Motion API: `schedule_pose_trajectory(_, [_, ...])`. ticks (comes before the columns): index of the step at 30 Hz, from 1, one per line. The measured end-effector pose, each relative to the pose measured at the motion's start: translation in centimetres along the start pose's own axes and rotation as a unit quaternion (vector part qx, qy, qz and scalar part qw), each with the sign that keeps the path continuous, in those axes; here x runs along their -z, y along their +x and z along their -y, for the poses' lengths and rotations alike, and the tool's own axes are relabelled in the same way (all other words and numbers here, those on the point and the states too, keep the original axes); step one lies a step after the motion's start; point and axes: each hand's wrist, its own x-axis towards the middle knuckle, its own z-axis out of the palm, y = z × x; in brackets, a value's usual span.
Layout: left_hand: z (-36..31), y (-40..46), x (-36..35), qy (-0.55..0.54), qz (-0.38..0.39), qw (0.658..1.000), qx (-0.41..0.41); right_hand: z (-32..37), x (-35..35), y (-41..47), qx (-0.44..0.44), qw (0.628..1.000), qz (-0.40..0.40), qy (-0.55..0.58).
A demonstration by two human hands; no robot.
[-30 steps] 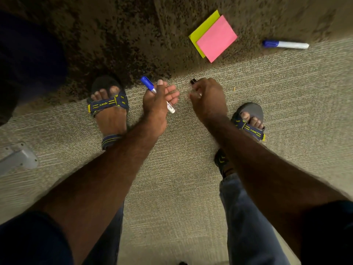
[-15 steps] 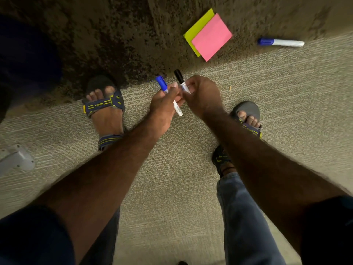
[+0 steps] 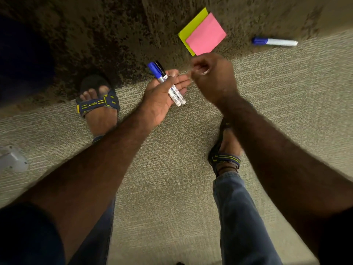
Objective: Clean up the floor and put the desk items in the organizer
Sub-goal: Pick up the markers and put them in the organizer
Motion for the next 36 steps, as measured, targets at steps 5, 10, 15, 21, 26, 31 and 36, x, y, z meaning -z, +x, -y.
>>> schedule_pose_trajectory(5, [1.2, 0.2, -0.4, -0.001, -0.006, 1.000, 0.007, -3.8, 3.8, 2.6, -0.067, 0.988, -0.101, -0.092])
schedule_pose_trajectory(10, [2.5, 0.2, -1.6, 0.004, 0.000, 1.000, 0.015, -7.3, 6.9, 4.0, -0.103, 0.969, -0.111, -0.196])
schedule_pose_trajectory(15, [3.3, 0.3, -2.7, 0.031, 0.007, 0.999, 0.017, -10.0, 8.3, 4.7, -0.150, 0.939, -0.081, -0.299])
schedule_pose_trajectory(21, [3.7, 0.7, -3.2, 0.044, 0.016, 0.999, 0.018, -12.2, 9.2, 5.2, -0.159, 0.919, -0.063, -0.355])
schedule_pose_trajectory(26, [3.3, 1.0, -3.9, 0.045, 0.009, 0.999, 0.027, -12.7, 9.5, 4.6, -0.164, 0.917, -0.062, -0.359])
schedule_pose_trajectory(31, [2.4, 1.4, -5.4, 0.051, 0.011, 0.998, 0.031, -11.7, 9.1, 3.1, -0.173, 0.956, -0.045, -0.230])
schedule_pose_trajectory(36, [0.7, 1.0, -7.1, 0.053, 0.014, 0.998, 0.024, -7.6, 8.2, 1.7, -0.166, 0.981, -0.060, -0.079])
